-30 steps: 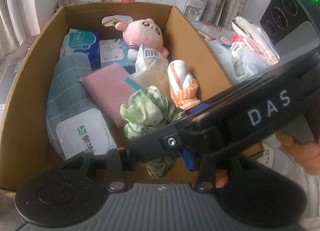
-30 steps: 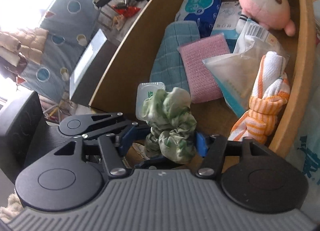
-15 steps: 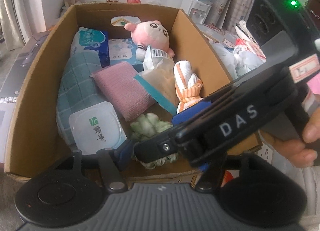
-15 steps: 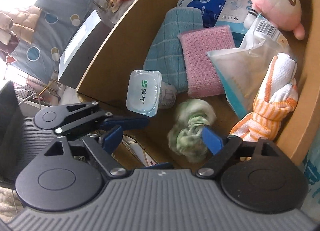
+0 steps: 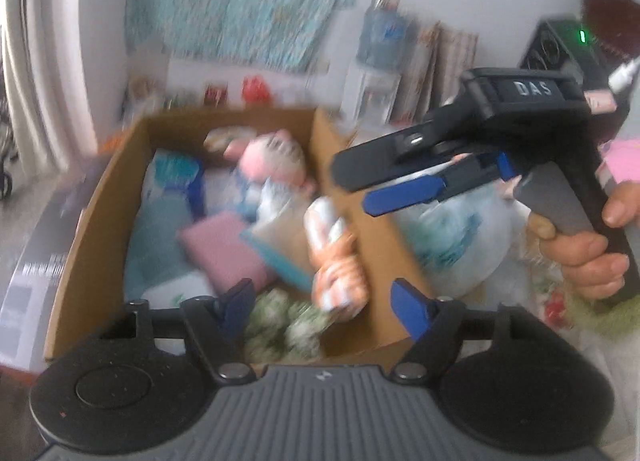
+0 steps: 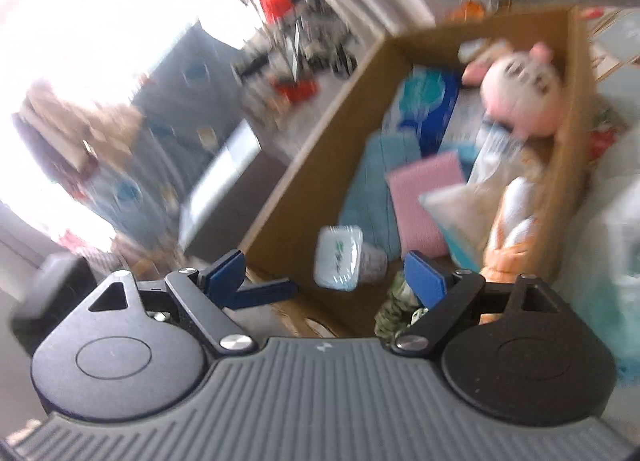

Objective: Organize soft objects
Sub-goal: 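Move the right tool back to the gold tea box on the mat, then grasp the gold tea box with the right tool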

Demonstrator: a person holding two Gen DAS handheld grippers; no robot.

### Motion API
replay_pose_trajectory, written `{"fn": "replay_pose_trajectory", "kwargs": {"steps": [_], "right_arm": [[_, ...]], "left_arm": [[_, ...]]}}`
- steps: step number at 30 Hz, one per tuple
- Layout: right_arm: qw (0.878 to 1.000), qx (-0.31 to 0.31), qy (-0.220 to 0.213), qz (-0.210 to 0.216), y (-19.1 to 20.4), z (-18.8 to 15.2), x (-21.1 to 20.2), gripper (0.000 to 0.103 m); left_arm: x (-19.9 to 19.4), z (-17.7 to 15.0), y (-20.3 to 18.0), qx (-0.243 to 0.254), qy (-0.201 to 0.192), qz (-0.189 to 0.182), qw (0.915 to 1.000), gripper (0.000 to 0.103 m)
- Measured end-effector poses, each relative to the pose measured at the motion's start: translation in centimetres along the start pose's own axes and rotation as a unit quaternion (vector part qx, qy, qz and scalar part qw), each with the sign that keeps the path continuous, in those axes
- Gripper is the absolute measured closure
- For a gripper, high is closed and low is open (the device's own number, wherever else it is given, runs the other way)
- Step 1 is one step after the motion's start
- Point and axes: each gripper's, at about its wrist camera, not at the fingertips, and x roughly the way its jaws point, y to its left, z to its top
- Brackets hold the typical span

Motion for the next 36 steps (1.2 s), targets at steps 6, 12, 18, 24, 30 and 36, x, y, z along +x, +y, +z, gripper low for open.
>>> {"fn": "replay_pose_trajectory", "kwargs": {"steps": [6, 12, 18, 24, 30, 36], "right_arm": [[0.990, 0.016, -0.133, -0.048, -2.9, -2.9, -12.2, 0.016], [0.964, 0.047, -0.213, -0.152, -7.0, -6.6, -21.7, 0.015], [0.941, 0.090, -0.228, -0.233, -12.4, -9.7, -25.4, 0.015], [0.934, 0.101, -0.192, -0.285, -17.9, -10.6, -23.5, 0.026], [0.927, 0.106, -0.144, -0.329, -23.6, -9.2, -20.9, 0.047], [0.928, 0.135, -0.100, -0.332, -26.0, -10.1, -19.3, 0.048]], "left_arm": [[-0.2, 0.4, -6.9, 0.043, -0.056, -0.053, 0.9961, 0.017], [3.7, 0.0, -15.2, 0.094, -0.043, -0.134, 0.9857, 0.016], [9.3, -2.4, -21.7, 0.127, -0.022, -0.170, 0.9769, 0.018], [13.7, -3.9, -25.0, 0.135, -0.005, -0.172, 0.9759, 0.029], [16.3, -4.4, -25.3, 0.116, 0.027, -0.182, 0.9761, 0.039], [17.7, -4.6, -25.3, 0.117, 0.044, -0.191, 0.9737, 0.039]]}}
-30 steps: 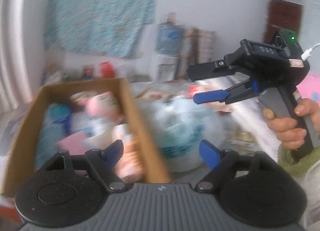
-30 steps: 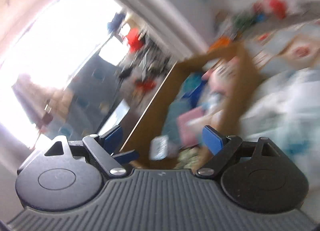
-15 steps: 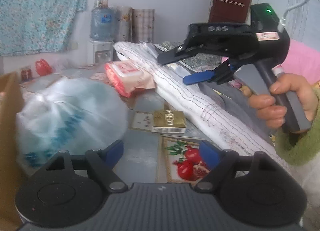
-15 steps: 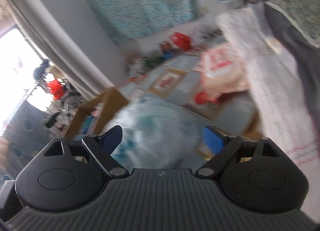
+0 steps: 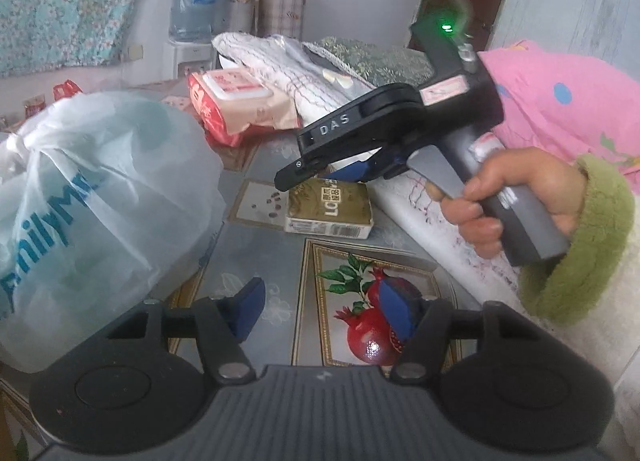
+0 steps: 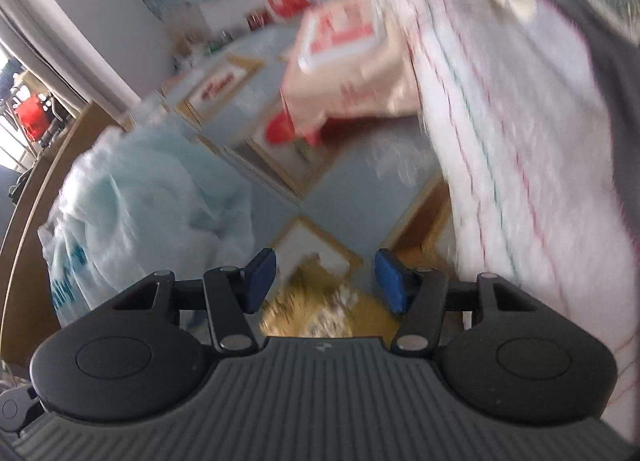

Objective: Organize soft objects
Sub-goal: 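Grasp the gold tea box with the right tool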

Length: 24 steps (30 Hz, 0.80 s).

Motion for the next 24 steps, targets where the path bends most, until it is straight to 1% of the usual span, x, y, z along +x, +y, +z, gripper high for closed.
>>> {"fn": "replay_pose_trajectory", "kwargs": {"steps": [5, 7, 10, 13, 19, 24], "right_arm": [[0.999, 0.027, 0.021, 0.036, 0.0, -2.1, -1.1, 0.047], [0.998, 0.035, 0.024, 0.045, 0.2, -3.0, -1.3, 0.047], [0.998, 0.039, 0.024, 0.054, 0.6, -3.9, -1.6, 0.047], [0.997, 0.041, 0.024, 0.059, 1.0, -4.5, -1.7, 0.047], [0.996, 0.054, 0.025, 0.069, 0.9, -5.1, -1.8, 0.049], [0.995, 0.060, 0.027, 0.079, 0.9, -5.7, -1.7, 0.049]], "left_arm": [[1.4, 0.0, 0.3, -0.002, 0.015, -0.015, 0.9998, 0.038], [2.1, 0.1, 0.4, -0.006, 0.025, -0.022, 0.9994, 0.034], [2.9, 0.2, 0.5, -0.011, 0.036, -0.026, 0.9990, 0.034], [3.8, 0.4, 0.8, -0.016, 0.043, -0.025, 0.9986, 0.034], [5.2, 1.1, 0.8, -0.017, 0.049, -0.004, 0.9986, 0.034], [5.8, 1.3, 0.6, -0.011, 0.044, -0.004, 0.9990, 0.034]]}}
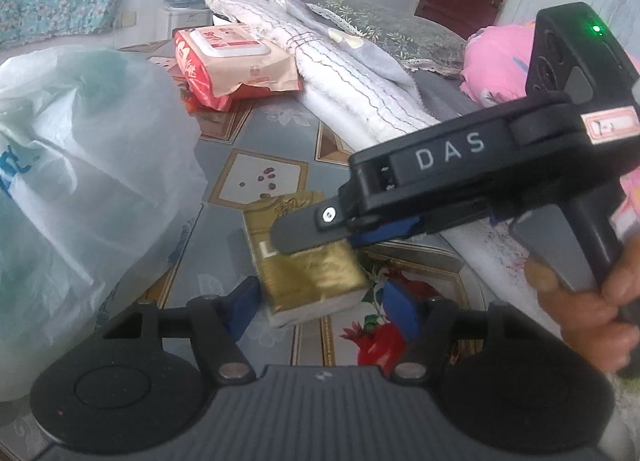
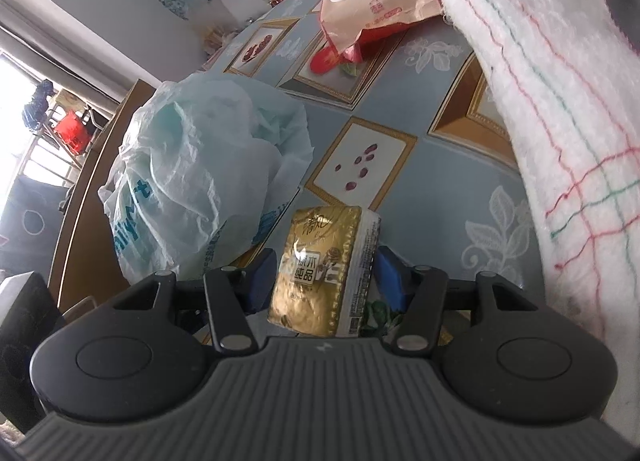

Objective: Organize soft objects
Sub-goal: 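Grasp the gold tea box with the right tool, then carry the gold tea box into the box and open the right tool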

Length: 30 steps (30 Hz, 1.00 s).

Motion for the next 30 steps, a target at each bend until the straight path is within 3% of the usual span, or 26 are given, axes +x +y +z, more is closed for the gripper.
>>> {"fn": "replay_pose_trajectory", "kwargs": {"steps": [5, 10, 20, 24, 30], "right_arm": [[1.000, 0.012, -0.008, 0.000, 0.2, -0.4, -0.4, 0.050], [0.999, 0.039, -0.023, 0.011, 0.6, -1.2, -1.7, 0.052], [0.997, -0.008, -0.076, 0.023, 7.0, -0.4, -5.1, 0.052], [0.994, -0.051, -0.085, 0.052, 10.9, 1.0, -4.8, 0.052], [0.983, -0.123, -0.066, 0.116, 17.9, 2.6, -2.1, 0.051]], "left_arm": [[-0.3, -0.2, -0.2, 0.000, 0.000, 0.000, 1.0000, 0.034], [-1.7, -0.5, 0.3, -0.019, -0.002, -0.031, 0.9993, 0.034], [-9.4, 0.6, 1.2, -0.024, -0.114, -0.039, 0.9924, 0.034], [-12.7, 0.5, 2.6, -0.041, -0.152, -0.019, 0.9874, 0.034], [-18.3, -0.3, 5.7, -0.079, -0.202, 0.060, 0.9744, 0.034]]}}
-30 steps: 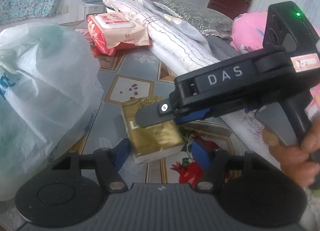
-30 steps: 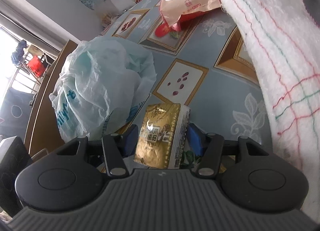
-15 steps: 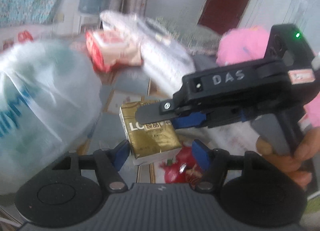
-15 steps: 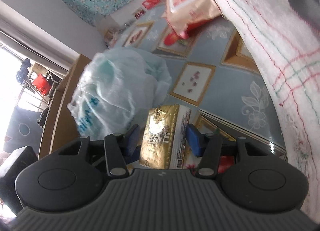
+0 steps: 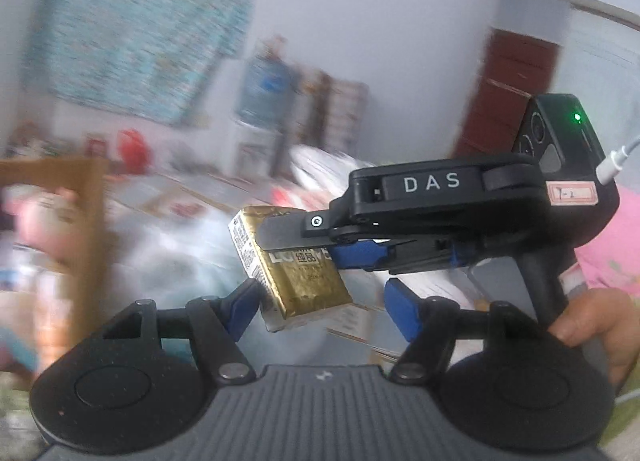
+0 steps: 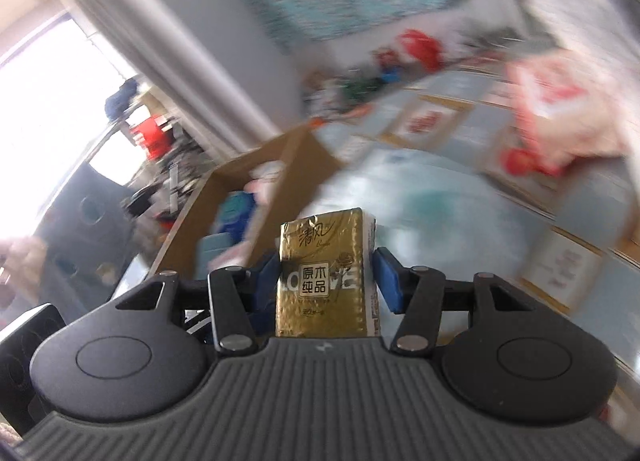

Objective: Organize soft objects
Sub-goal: 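Carry the gold tea box into the box and open the right tool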

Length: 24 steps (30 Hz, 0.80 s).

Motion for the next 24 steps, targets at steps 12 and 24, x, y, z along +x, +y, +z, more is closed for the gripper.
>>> {"fn": "replay_pose_trajectory", "kwargs": {"steps": [12, 24], "right_arm": [[0.983, -0.079, 0.129, 0.102, 10.4, -0.4, 11.2, 0.051], [0.970, -0.150, 0.181, 0.062, 13.5, -3.0, 11.2, 0.037]], "left_arm": [[-8.5, 0.2, 9.0, -0.081, 0.004, 0.129, 0.9883, 0.034], [-9.0, -2.8, 14.1, -0.182, 0.077, 0.058, 0.9786, 0.029]]}}
